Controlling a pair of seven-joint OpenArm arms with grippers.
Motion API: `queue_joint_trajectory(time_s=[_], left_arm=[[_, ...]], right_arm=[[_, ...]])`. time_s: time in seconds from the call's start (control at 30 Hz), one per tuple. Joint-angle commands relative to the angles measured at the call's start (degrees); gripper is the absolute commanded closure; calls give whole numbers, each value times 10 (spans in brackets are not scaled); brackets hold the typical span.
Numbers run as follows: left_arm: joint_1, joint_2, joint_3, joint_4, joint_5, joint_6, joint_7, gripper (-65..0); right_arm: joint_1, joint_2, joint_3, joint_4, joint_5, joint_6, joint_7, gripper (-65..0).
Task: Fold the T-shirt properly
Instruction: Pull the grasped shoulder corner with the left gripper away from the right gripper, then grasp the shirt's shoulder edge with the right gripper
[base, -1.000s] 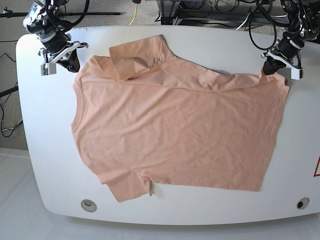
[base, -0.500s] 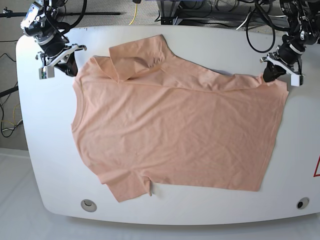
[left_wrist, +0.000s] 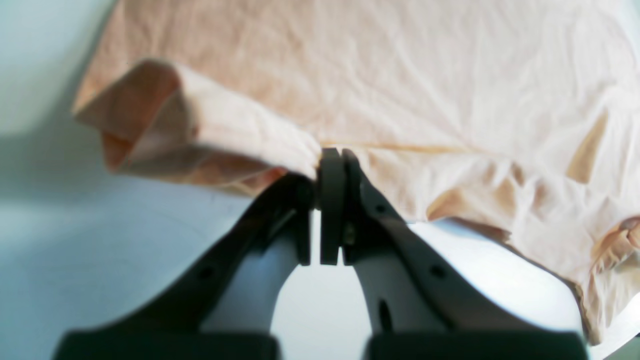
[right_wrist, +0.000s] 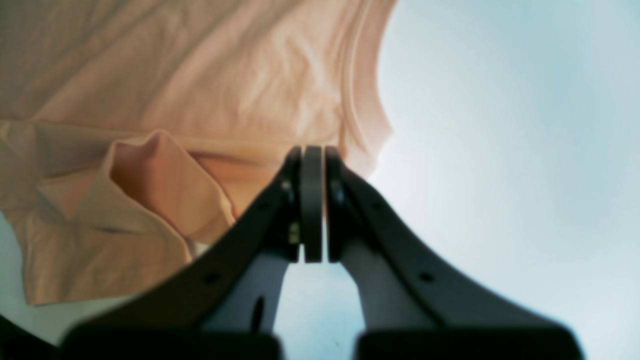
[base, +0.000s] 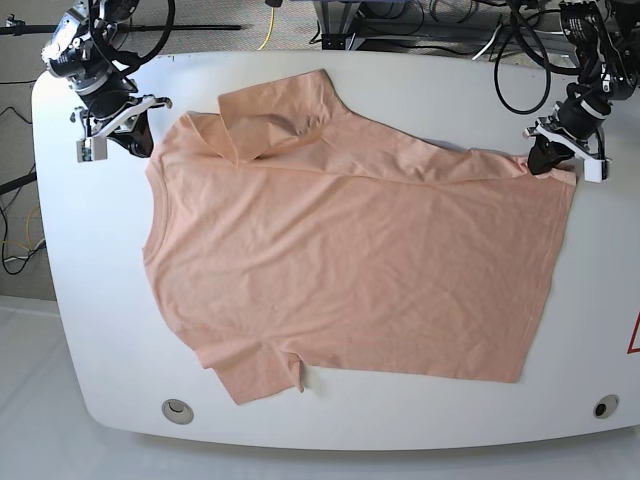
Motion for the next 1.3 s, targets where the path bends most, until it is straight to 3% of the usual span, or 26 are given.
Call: queue_joint_trajectory(time_s=[0.0,0.17,0.23,0.3,0.77,1.03,1.27], left_arm=[[2,-14,-5,8,-14,-6,-11,0],[13,-16,-6,11,-15,-5,-12,0],[14,-14,-9,16,-8,-7,-15,0],[15,-14,-9,15,-9,-8,-16,0],[19,-15,-25,14,-10,-4,-27,-3],[11,-12,-36,10,0,-5,-32,0],[6,-12,-36,9,2,-4,-28,0]], right_arm=[[2,6,4,8,10,2,13,-4],[7,8,6,6,10,5,8,-116],[9,5,1,11,8,5,6,-276],[7,3,0,13,8,5,2,-318],[-36,-17,-65,18,13,5,13,-364],[-34,-19,-77,16,51,5,14,-439],[-30,-26,-83,10,54,5,13,-433]])
